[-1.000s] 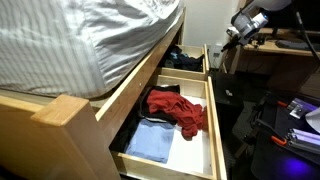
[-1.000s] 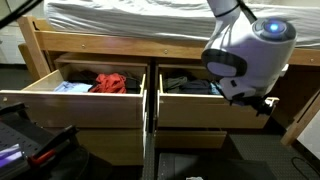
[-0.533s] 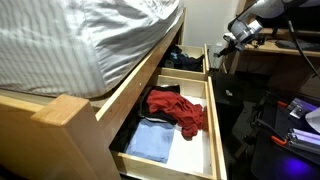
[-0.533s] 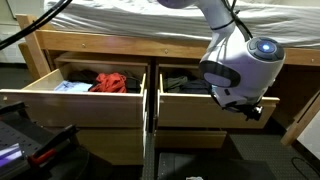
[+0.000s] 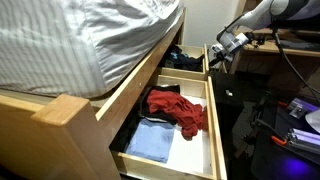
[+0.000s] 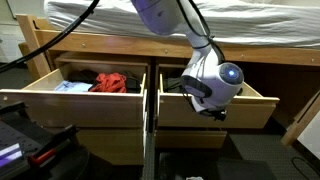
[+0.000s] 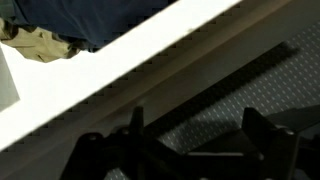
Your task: Open the second drawer from the right, pick up the black cloth from the first drawer, put it in the second drawer and close the second drawer.
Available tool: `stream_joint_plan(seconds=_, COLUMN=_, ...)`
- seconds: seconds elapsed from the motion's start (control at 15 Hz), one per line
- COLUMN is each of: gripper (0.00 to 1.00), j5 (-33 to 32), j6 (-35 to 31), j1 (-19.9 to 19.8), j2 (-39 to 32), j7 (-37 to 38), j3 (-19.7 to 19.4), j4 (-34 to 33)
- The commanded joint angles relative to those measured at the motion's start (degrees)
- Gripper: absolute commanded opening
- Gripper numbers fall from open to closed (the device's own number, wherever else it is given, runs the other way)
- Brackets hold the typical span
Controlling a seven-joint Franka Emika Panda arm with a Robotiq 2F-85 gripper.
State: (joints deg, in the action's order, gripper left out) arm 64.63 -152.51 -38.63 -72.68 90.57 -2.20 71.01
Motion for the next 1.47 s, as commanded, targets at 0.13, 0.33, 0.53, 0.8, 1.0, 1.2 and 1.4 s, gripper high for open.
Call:
stream_joint_plan(seconds=0.13, gripper=1.0, j5=10.2, j6=0.5, j1=-3.9, j2=-8.7, j7=-17.0, j3=7.0, j4=-12.2)
stream_joint_plan(seconds=0.33, gripper=1.0, j5=14.0, j6=2.9, j1=-6.1, j2=-10.2, j7=-24.9, j3=10.8, j4=-14.2)
stream_joint_plan(seconds=0.53, gripper=1.0, j5=15.2, j6=13.1, j1=-6.0, j2=-11.5, j7=-26.4, j3=9.2, j4=-16.0)
stream_joint_plan(seconds=0.8, gripper=1.0, j5=13.6, j6=26.0, j1=-6.4, j2=-12.7, j7=-29.2, j3=8.0, j4=-17.9)
stream_joint_plan(seconds=1.0, gripper=1.0, j5=14.3, j6=29.5, j1=-5.1, j2=-11.2, j7=-31.0, j3=7.1, j4=-15.4)
stream_joint_plan(seconds=1.2, gripper=1.0, j5=14.9, j6=28.1, j1=-4.4, j2=-11.3, j7=-29.1, j3=5.9, j4=-15.8)
stream_joint_plan(seconds=1.4, gripper=1.0, j5=14.8, j6=28.0, j1=-4.2, j2=-11.3, j7=-29.0, j3=5.7, j4=-15.8)
